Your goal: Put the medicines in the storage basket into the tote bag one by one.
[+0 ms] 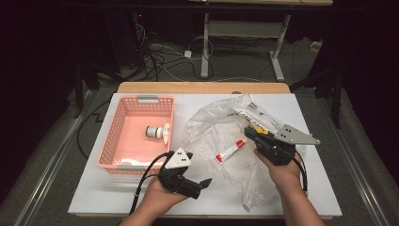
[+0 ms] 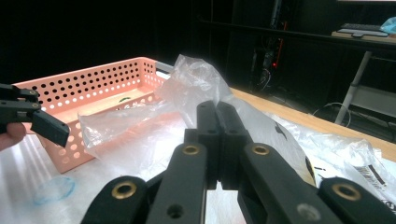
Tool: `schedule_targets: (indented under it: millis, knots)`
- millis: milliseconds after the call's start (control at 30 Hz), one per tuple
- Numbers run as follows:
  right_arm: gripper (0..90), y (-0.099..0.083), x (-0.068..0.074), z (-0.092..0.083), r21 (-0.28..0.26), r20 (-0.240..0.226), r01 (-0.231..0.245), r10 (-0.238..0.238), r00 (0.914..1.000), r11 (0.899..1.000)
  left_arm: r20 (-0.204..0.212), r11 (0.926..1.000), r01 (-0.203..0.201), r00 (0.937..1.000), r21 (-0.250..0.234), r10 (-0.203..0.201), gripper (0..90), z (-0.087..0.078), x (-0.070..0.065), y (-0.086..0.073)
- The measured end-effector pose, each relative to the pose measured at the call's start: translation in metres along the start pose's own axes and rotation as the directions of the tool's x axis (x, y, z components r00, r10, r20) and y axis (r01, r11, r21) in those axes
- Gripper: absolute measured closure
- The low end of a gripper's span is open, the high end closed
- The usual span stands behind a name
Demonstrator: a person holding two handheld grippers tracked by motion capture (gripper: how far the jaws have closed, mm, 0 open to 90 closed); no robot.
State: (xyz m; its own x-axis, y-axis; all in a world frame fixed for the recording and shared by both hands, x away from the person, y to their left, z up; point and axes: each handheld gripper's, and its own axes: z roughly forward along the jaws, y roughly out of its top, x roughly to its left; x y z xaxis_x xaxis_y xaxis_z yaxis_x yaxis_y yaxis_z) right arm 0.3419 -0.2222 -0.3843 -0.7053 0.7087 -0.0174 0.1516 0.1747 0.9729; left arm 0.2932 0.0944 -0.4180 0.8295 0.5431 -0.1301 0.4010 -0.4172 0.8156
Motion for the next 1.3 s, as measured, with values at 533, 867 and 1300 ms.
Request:
schedule_targets:
  millis: [533,867,1300]
  knots:
    - [90.0,-0.001,-0.001,0.000,0.003,0.003,0.002,-0.002,1.0000,1.000,-0.102,0.9955,0.077,0.9913,-0.056,-0.083,0.0,-0.038,0.033,-0.016]
    - [90.0,-0.002,0.000,0.000,0.005,-0.001,0.000,0.000,1.0000,1.000,-0.210,0.9910,0.120,0.9690,-0.058,-0.130,0.0,-0.056,0.058,-0.025]
    - [90.0,-0.003,-0.001,-0.001,0.005,0.004,-0.003,0.003,1.0000,1.000,-0.329,0.9790,0.192,0.9222,-0.068,-0.204,0.0,-0.086,0.087,-0.043]
